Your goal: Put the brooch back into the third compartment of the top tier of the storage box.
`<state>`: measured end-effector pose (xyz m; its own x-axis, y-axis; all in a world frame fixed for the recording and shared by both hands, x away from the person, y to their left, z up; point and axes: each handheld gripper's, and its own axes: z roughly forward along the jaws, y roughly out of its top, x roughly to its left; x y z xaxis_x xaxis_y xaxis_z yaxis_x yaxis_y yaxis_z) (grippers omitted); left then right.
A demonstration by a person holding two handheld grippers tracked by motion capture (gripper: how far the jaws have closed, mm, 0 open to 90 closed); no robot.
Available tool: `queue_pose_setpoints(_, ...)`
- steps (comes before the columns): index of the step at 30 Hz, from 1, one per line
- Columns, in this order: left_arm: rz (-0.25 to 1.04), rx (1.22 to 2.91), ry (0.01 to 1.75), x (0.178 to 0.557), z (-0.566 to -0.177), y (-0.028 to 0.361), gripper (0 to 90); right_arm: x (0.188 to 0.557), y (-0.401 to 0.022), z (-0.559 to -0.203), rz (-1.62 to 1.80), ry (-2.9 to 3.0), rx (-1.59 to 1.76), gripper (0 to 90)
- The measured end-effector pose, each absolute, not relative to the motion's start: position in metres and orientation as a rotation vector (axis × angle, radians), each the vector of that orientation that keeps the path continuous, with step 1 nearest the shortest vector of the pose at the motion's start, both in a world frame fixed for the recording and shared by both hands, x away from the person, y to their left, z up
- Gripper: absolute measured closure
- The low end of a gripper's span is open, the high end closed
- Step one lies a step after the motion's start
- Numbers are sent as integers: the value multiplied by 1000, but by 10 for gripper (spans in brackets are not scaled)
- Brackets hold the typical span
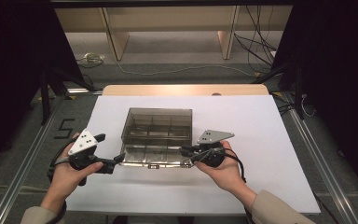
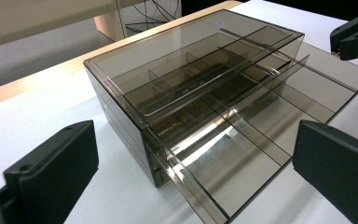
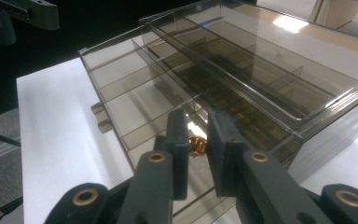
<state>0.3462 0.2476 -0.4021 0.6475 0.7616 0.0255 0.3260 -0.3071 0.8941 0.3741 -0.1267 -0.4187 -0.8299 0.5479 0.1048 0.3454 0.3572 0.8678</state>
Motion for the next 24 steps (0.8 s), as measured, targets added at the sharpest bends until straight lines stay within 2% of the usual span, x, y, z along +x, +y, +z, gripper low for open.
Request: queue_pose_setpoints(24, 563, 1900, 850, 346, -401, 245, 0, 374, -123, -422, 1449, 2442, 806, 801)
